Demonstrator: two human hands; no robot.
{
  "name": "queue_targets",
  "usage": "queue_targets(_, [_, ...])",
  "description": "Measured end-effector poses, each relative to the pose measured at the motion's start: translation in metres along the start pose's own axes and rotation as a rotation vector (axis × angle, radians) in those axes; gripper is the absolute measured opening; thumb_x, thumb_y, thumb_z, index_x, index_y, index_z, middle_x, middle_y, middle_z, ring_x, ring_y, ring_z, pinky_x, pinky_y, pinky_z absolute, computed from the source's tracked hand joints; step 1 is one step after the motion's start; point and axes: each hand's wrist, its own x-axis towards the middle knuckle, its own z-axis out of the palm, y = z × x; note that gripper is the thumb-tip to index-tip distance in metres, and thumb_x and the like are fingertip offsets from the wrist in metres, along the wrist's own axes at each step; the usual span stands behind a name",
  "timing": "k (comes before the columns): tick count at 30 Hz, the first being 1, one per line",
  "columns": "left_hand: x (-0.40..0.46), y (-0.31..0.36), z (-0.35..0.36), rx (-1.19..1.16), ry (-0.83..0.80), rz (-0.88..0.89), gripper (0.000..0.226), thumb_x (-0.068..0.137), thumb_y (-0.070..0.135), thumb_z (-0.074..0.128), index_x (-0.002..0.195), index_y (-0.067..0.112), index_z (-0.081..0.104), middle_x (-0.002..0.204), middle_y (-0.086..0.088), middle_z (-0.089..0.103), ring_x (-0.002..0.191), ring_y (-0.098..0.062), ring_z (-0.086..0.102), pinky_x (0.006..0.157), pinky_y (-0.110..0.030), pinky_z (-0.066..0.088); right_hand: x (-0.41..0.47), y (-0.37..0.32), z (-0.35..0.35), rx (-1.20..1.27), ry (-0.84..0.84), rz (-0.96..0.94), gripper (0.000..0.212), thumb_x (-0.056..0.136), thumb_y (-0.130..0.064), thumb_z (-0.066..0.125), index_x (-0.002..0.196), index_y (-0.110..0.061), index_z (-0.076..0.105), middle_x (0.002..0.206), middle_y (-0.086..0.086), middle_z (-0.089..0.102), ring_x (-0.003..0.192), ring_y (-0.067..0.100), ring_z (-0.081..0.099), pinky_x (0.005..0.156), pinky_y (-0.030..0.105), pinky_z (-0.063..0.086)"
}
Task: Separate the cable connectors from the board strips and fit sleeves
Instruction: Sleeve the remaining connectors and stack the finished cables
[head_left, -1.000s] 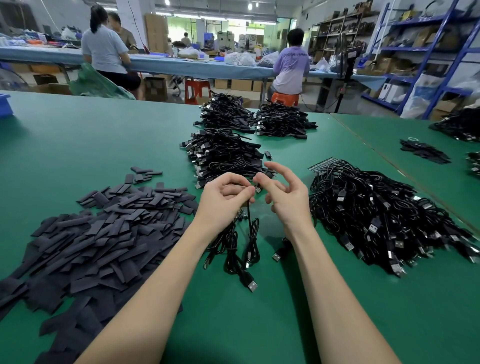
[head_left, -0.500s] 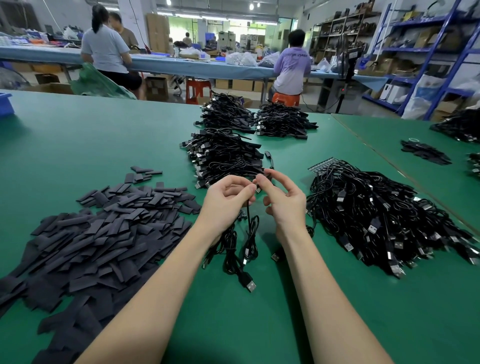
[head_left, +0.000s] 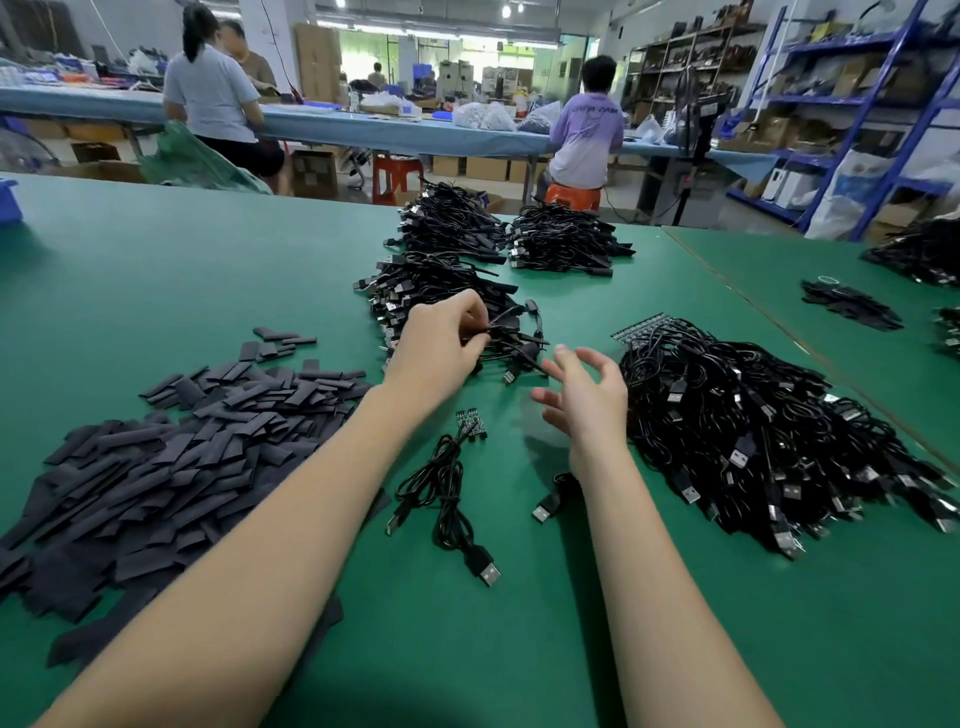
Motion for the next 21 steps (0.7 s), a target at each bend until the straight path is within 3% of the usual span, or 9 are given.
queue_targets(3, [0.012, -0.018, 0.013, 0.235, -0.132, 0.034, 0.008, 0.092, 0.014, 0.068, 0.099, 0.016, 0.065, 0.096, -0.003, 0.071, 0.095, -0.024, 0.063, 0.082, -0.036, 0.051, -0.003, 0.006, 0.002, -0.243, -0.082, -0.064, 0.012, 0.097, -0.031, 0.065, 0.108, -0.026, 0.062, 0.09, -0.01, 0.078, 0.053, 0.004, 0.062, 0.045, 0.017, 0.043])
queue_targets(5, [0.012, -0.029, 0.019, 0.349, -0.135, 0.062, 0.01, 0.094, 0.019, 0.067, 0.103, 0.016, 0.065, 0.099, -0.004, 0.07, 0.102, -0.026, 0.058, 0.082, -0.037, 0.046, -0.005, 0.009, 0.004, -0.429, -0.113, -0.145, 0.006, 0.094, -0.033, 0.066, 0.098, -0.029, 0.068, 0.083, -0.013, 0.077, 0.066, 0.006, 0.066, 0.058, 0.021, 0.049])
queue_targets(8, [0.015, -0.035, 0.021, 0.437, -0.086, 0.096, 0.018, 0.094, 0.029, 0.068, 0.109, 0.02, 0.066, 0.107, 0.0, 0.069, 0.108, -0.024, 0.053, 0.089, -0.039, 0.042, -0.009, 0.013, 0.009, -0.869, -0.212, -0.239, 0.016, 0.089, -0.044, 0.069, 0.095, -0.03, 0.074, 0.089, -0.015, 0.072, 0.092, 0.013, 0.067, 0.081, 0.029, 0.052])
queue_targets(11, [0.014, -0.033, 0.018, 0.391, -0.042, 0.041, 0.032, 0.089, 0.035, 0.072, 0.116, 0.021, 0.062, 0.118, 0.001, 0.063, 0.115, -0.024, 0.05, 0.097, -0.04, 0.04, -0.018, 0.013, 0.02, -1.188, -0.281, -0.219, 0.033, 0.082, -0.059, 0.074, 0.099, -0.031, 0.073, 0.105, -0.007, 0.073, 0.102, 0.019, 0.066, 0.087, 0.032, 0.054])
queue_targets(14, [-0.001, -0.029, 0.011, 0.278, 0.012, -0.031, 0.035, 0.086, 0.036, 0.076, 0.115, 0.022, 0.062, 0.119, 0.001, 0.061, 0.117, -0.023, 0.049, 0.1, -0.04, 0.04, -0.02, 0.01, 0.028, -1.224, -0.287, -0.159, 0.039, 0.078, -0.053, 0.082, 0.104, -0.027, 0.07, 0.112, 0.0, 0.07, 0.108, 0.024, 0.065, 0.083, 0.031, 0.049])
queue_targets(16, [-0.014, -0.026, 0.004, 0.144, 0.052, -0.104, 0.026, 0.087, 0.033, 0.075, 0.107, 0.02, 0.065, 0.11, 0.0, 0.064, 0.108, -0.02, 0.055, 0.094, -0.035, 0.045, -0.02, 0.008, 0.028, -1.153, -0.342, -0.081, 0.035, 0.076, -0.045, 0.086, 0.1, -0.023, 0.071, 0.108, 0.002, 0.07, 0.105, 0.025, 0.066, 0.087, 0.033, 0.053])
queue_targets(19, [-0.033, -0.02, -0.004, -0.089, 0.031, -0.276, 0.015, 0.087, 0.03, 0.075, 0.095, 0.018, 0.069, 0.089, 0.009, 0.068, 0.077, 0.001, 0.059, 0.071, -0.01, 0.044, -0.018, 0.006, 0.024, -0.942, -0.399, -0.034, 0.018, 0.076, -0.028, 0.087, 0.085, -0.023, 0.073, 0.089, 0.0, 0.072, 0.083, 0.019, 0.065, 0.078, 0.029, 0.055])
queue_targets(21, [-0.041, -0.017, -0.007, -0.272, -0.056, -0.407, 0.012, 0.09, 0.032, 0.073, 0.093, 0.02, 0.071, 0.088, 0.009, 0.071, 0.076, 0.004, 0.063, 0.073, -0.011, 0.049, -0.016, 0.004, 0.019, -0.691, -0.425, -0.003, 0.017, 0.078, -0.016, 0.086, 0.081, -0.023, 0.07, 0.069, -0.004, 0.068, 0.065, 0.014, 0.057, 0.062, 0.022, 0.047])
